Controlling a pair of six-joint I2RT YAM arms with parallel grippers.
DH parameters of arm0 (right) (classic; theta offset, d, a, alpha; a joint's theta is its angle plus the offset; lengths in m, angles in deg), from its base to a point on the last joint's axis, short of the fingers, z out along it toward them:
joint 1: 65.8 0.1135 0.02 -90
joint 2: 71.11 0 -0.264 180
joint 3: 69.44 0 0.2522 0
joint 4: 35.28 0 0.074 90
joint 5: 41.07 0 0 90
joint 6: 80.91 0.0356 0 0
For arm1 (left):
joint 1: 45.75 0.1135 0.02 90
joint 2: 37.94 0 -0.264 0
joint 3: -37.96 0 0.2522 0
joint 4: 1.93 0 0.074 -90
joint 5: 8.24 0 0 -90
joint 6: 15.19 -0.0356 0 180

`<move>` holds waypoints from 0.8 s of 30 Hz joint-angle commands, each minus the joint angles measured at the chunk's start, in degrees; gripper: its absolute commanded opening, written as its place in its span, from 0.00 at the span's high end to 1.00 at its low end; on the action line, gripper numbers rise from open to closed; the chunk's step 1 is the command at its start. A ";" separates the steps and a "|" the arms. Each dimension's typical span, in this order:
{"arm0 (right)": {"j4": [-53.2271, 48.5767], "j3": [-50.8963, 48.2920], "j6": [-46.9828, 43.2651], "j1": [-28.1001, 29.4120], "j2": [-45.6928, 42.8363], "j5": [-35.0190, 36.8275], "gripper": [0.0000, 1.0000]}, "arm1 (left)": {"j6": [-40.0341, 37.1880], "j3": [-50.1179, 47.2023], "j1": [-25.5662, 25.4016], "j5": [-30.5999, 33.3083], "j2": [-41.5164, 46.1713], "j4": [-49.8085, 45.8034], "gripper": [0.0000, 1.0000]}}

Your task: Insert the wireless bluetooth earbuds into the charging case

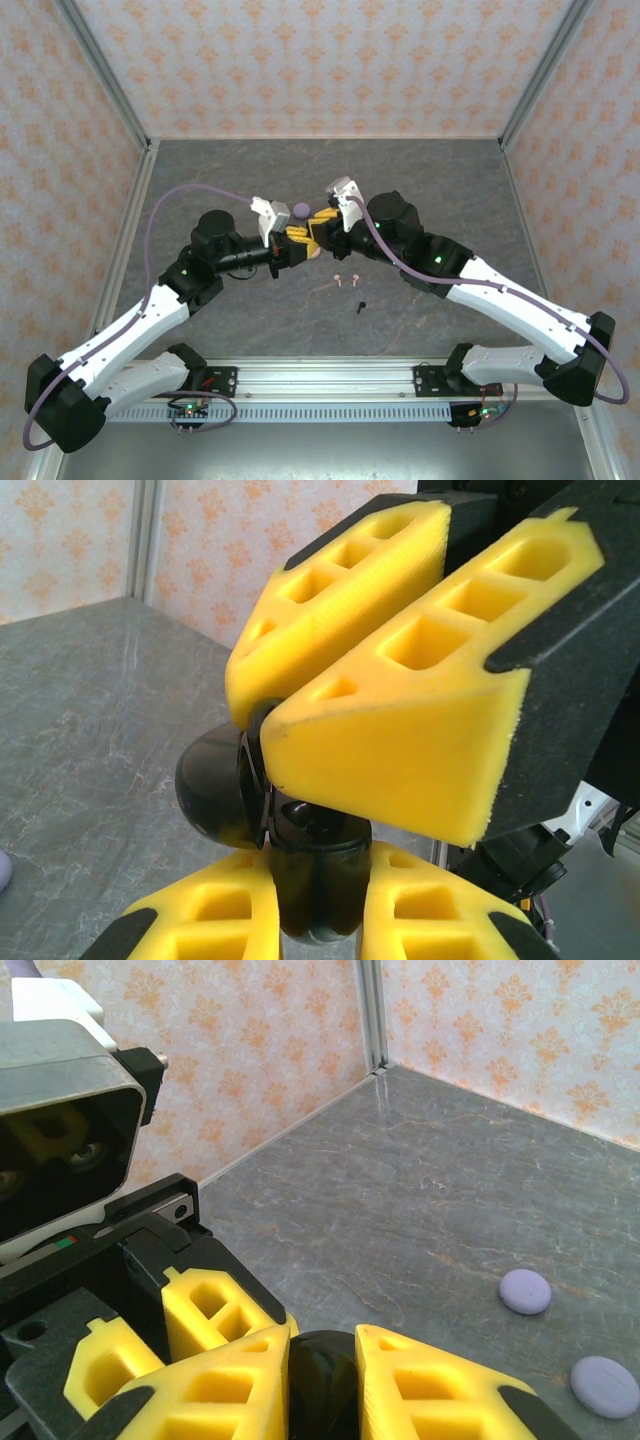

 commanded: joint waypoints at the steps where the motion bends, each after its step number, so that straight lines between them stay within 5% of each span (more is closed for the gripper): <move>1: -1.71 -0.15 1.29 0.37 -1.02 -2.87 0.79 | -1.48 -0.32 -0.56 0.26 1.58 3.39 1.00; 16: -2.02 -1.16 1.69 0.34 -1.12 -3.26 0.78 | -1.21 -1.10 -0.55 0.52 1.94 4.34 1.00; 24: -3.20 1.16 2.35 0.14 -0.80 -2.92 0.68 | -2.43 -1.57 -0.54 0.45 1.89 4.29 1.00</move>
